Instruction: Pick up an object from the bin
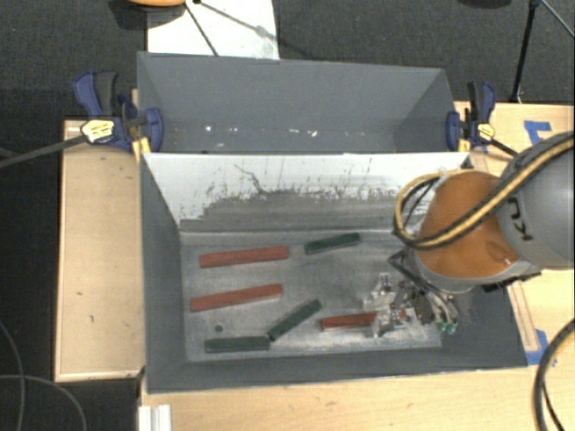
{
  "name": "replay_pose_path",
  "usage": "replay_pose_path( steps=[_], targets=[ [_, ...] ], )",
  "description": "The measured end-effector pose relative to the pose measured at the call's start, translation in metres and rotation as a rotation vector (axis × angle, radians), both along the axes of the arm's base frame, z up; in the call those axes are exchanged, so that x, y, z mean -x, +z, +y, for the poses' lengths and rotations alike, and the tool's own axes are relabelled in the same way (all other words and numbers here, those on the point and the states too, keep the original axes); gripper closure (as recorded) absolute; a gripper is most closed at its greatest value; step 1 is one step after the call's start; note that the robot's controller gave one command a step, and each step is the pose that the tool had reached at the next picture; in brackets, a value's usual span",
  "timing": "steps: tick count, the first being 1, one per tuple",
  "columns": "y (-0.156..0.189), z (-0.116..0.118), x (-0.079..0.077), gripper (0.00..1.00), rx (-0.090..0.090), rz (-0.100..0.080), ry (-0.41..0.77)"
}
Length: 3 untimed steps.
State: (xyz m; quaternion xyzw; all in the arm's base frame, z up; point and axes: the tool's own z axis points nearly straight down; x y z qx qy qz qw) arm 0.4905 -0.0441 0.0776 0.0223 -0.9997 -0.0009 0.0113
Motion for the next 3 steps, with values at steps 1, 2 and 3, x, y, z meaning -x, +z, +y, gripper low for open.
replay_pose_path(
  steps=[1,2,3],
  targets=[
    [0.001,0.000,0.000,1.00,0.000,-0.001,0.000],
    [0.054,-0.025,-0.010,1.00,-0.002,-0.026,0.331],
    [0.054,-0.025,-0.010,1.00,-0.003,-0.026,0.332]
  ],
)
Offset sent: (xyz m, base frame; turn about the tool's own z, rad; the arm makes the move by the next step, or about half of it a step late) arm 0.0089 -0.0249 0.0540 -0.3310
